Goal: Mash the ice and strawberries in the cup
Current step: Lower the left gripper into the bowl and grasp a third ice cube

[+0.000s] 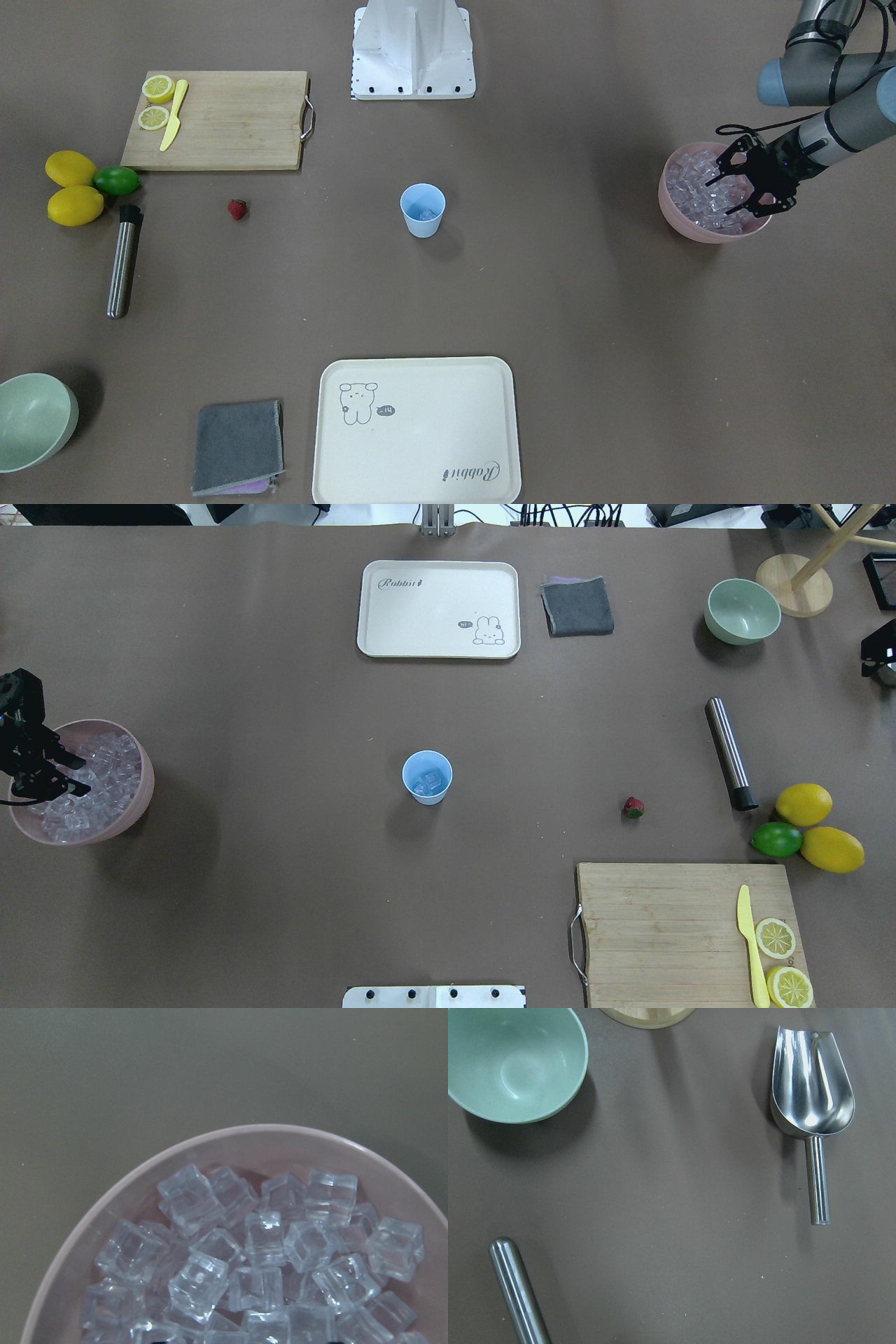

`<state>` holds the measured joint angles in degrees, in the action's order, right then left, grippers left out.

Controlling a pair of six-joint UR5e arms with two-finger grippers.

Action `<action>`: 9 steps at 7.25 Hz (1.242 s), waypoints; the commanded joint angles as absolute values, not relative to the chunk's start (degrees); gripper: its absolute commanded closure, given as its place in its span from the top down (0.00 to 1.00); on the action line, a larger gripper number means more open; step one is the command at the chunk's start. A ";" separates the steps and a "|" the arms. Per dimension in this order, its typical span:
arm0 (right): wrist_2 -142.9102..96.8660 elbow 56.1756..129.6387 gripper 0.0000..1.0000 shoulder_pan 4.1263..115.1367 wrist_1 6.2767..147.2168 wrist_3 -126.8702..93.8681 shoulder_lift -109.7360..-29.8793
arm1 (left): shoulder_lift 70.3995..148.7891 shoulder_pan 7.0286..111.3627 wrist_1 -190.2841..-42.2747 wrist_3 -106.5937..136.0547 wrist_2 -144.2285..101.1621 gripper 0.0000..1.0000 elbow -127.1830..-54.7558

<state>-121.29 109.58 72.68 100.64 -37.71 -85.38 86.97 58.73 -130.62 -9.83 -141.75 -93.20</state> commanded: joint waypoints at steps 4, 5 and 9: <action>-121.38 109.69 1.00 72.69 100.55 -38.05 -85.25 | 87.27 59.15 -130.52 -9.49 -143.25 0.00 -93.78; -121.46 109.69 1.00 72.69 100.55 -38.93 -85.17 | 87.62 60.02 -130.43 -9.41 -146.48 0.00 -93.78; -121.55 109.86 1.00 72.69 100.55 -39.29 -84.99 | 93.32 63.62 -127.20 -9.23 -148.88 0.00 -93.43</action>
<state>-121.49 109.94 72.69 100.56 -39.24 -85.08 90.94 62.38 -129.21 -9.27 -148.63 -93.49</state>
